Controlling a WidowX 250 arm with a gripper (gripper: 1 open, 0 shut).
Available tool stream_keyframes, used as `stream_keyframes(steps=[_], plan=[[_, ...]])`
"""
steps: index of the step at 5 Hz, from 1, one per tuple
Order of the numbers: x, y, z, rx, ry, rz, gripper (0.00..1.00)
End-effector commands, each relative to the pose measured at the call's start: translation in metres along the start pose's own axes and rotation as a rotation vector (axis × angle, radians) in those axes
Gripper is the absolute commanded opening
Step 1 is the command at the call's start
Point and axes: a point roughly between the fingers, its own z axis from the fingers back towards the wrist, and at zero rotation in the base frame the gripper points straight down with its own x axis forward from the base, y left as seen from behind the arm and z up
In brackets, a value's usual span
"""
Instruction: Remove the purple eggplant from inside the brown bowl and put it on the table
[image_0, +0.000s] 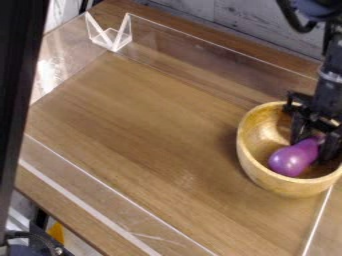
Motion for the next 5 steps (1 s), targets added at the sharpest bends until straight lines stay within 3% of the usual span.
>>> stream_keyframes(steps=[1,2,4,5], plan=[[0.0,-0.008,0.062,0.007,-0.125,-0.052,0.0],[-0.01,-0.005,0.095,0.019,-0.151,-0.076,0.0],[-0.04,0.014,0.106,0.025,-0.141,-0.048,0.0],[-0.041,0.022,0.11,0.028,-0.138,-0.015,0.0]])
